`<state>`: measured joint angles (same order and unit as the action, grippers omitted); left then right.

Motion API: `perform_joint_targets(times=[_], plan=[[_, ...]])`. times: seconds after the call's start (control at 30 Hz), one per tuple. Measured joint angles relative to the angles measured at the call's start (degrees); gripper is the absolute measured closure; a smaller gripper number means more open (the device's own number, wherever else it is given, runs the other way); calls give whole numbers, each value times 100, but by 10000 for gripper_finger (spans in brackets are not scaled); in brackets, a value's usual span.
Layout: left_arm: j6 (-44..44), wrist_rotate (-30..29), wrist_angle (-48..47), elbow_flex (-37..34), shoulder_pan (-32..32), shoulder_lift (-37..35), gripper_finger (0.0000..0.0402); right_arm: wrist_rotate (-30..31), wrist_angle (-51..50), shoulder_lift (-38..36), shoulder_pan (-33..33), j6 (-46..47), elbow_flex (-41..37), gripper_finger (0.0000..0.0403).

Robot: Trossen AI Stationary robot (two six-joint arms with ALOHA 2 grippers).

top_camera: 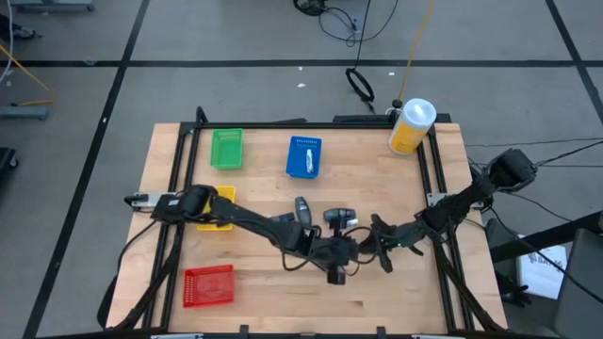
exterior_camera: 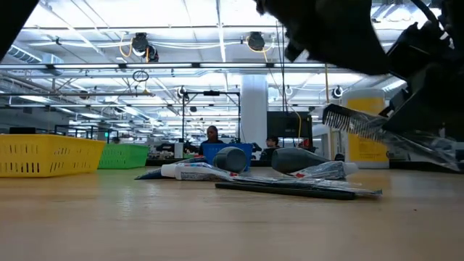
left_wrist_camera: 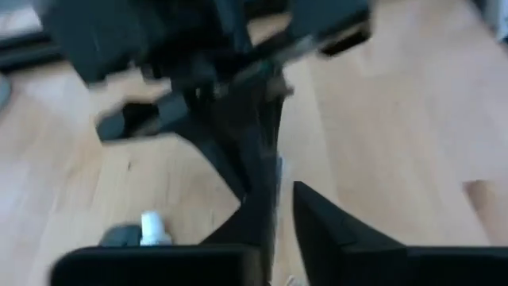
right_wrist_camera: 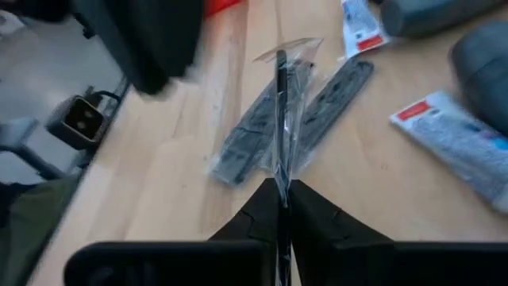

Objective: Pick & Place Travel size toiletries
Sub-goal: Put the black comb in the red basket

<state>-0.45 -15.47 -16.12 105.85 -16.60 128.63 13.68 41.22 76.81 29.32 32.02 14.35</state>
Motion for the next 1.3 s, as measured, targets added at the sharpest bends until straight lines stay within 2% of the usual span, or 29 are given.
perform_joint_targets(times=[0.2, 0.33, 0.47, 0.7, 0.77, 0.87, 1.0, 1.13, 1.3], plan=[[-319, 44, -433, 2, 287, 177, 239, 154, 149, 83, -9, -307, 4, 388], [-431, 303, -601, 2, 393, 264, 214, 191, 260, 93, -13, -541, -3, 389], [-452, 672, -542, 6, 432, 327, 243, 130, 287, 92, -7, -595, 0, 389], [-455, 934, -521, 4, 431, 331, 368, 128, 279, 90, -9, -599, 4, 377], [-455, 1074, -563, 6, 437, 331, 392, 120, 280, 90, 3, -600, 4, 372], [-580, 1026, -948, 8, 396, 254, 387, 123, 295, 90, 47, -665, 4, 350], [-995, 899, -1877, 6, 247, -107, 396, 108, 690, 88, 155, -1044, 4, 297], [-1637, 843, -2886, 6, -33, -590, 392, 112, 1204, 86, 283, -1496, 7, 250], [-2785, 837, -4200, 8, -637, -1339, 398, 115, 1381, 86, 347, -1788, 7, 220]])
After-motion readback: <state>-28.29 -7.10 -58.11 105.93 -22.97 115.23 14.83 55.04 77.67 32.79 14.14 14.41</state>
